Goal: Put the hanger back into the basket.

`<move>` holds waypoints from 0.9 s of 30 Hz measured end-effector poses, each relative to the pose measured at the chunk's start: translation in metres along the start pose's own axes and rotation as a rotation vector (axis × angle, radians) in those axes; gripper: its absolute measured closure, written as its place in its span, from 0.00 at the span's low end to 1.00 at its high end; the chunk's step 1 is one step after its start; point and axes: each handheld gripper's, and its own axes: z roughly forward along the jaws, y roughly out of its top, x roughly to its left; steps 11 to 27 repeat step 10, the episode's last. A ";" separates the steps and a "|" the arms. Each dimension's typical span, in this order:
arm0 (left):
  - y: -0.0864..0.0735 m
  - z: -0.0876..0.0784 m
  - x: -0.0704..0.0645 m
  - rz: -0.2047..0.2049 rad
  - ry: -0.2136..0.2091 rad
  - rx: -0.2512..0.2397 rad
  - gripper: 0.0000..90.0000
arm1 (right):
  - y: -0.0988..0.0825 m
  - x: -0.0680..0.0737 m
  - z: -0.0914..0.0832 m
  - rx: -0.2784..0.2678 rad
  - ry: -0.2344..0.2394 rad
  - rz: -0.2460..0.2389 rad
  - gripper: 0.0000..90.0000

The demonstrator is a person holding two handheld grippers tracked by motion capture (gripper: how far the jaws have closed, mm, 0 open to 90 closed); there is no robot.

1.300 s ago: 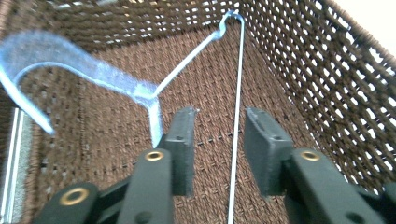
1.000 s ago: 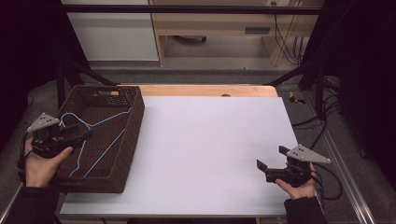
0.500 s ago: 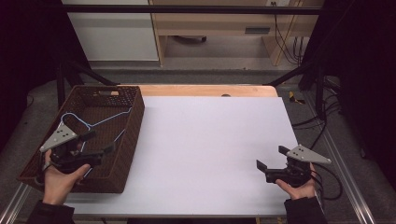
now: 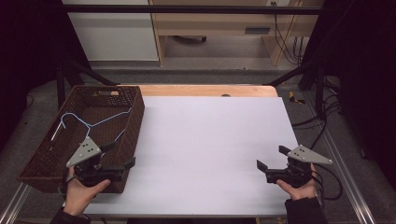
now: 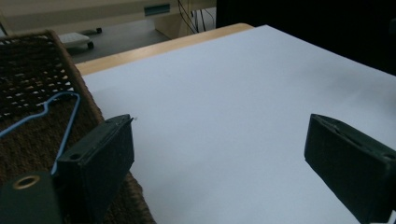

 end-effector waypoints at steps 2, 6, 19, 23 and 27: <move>-0.003 0.003 -0.002 -0.006 -0.007 -0.001 0.09 | 0.000 0.000 0.001 0.002 0.000 -0.007 0.02; -0.007 0.008 -0.002 -0.007 -0.012 0.012 0.09 | -0.001 0.001 0.000 0.006 0.002 -0.009 0.01; -0.009 0.011 -0.004 -0.001 -0.018 0.012 0.09 | 0.000 0.000 0.000 0.003 0.003 -0.005 0.01; -0.009 0.011 -0.004 -0.001 -0.018 0.012 0.09 | 0.000 0.000 0.000 0.003 0.003 -0.005 0.01; -0.009 0.011 -0.004 -0.001 -0.018 0.012 0.09 | 0.000 0.000 0.000 0.003 0.003 -0.005 0.01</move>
